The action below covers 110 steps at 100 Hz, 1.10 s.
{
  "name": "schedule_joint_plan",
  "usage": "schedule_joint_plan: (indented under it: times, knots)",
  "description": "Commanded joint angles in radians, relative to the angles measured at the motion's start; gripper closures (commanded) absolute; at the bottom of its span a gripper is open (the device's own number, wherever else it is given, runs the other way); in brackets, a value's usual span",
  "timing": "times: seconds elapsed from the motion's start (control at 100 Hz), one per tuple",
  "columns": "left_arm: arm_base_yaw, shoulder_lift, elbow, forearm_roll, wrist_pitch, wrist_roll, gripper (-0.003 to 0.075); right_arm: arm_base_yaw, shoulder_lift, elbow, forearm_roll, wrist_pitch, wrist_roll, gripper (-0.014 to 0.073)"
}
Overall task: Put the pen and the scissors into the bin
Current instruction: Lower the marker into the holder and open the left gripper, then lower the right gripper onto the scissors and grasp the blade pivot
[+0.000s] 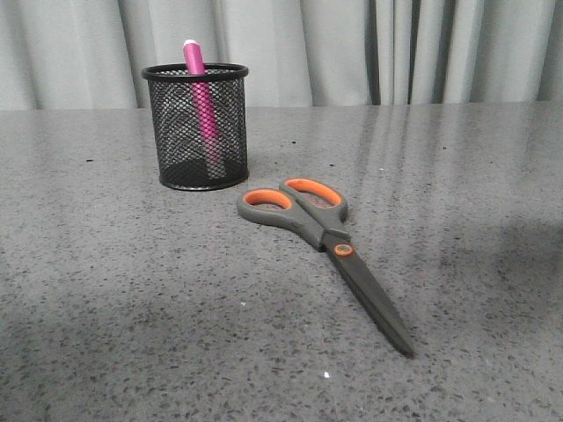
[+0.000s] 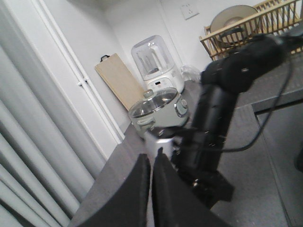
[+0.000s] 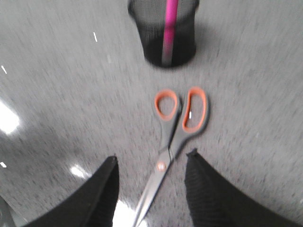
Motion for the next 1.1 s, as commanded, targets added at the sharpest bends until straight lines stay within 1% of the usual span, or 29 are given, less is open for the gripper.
schedule_joint_plan:
  times: [0.0,0.11,0.16,0.28,0.34,0.52,0.65,0.8,0.85,1.02,1.09]
  knots:
    - [-0.043,-0.05,-0.018,0.05,-0.062,-0.083,0.0739,0.001,0.095,-0.073,0.005,0.032,0.0,0.0296]
    - [-0.074,-0.104,0.016,0.107,-0.073,-0.143,0.0739,0.001,0.196,-0.119,0.005,0.066,0.0,0.0291]
    - [-0.079,-0.122,0.037,0.115,-0.073,-0.157,0.0739,0.001,0.24,-0.138,0.005,0.085,0.0,0.027]
    - [-0.081,-0.172,0.107,0.111,-0.073,-0.164,0.0739,0.001,0.32,-0.183,0.008,0.147,0.0,0.0155]
    - [-0.081,-0.191,0.136,0.111,-0.081,-0.164,0.0739,0.001,0.351,-0.203,0.021,0.168,0.008,0.0127]
    - [-0.084,-0.226,0.214,0.111,-0.118,-0.164,0.0739,0.001,0.423,-0.223,0.023,0.193,0.055,0.0127]
    - [-0.125,-0.226,0.239,0.111,-0.136,-0.164,0.0739,0.02,0.458,-0.225,0.024,0.193,0.085,0.0127]
    - [-0.151,-0.226,0.241,0.14,-0.144,-0.164,0.0739,0.071,0.491,-0.225,-0.043,0.185,0.151,0.0127]
    - [-0.161,-0.226,0.241,0.158,-0.144,-0.164,0.0739,0.083,0.503,-0.225,-0.08,0.173,0.194,0.0127]
    - [-0.192,-0.226,0.241,0.162,-0.144,-0.164,0.0739,0.085,0.528,-0.225,-0.143,0.145,0.308,0.0127]
    - [-0.203,-0.226,0.241,0.162,-0.144,-0.164,0.0739,0.085,0.54,-0.225,-0.143,0.127,0.322,0.0127]
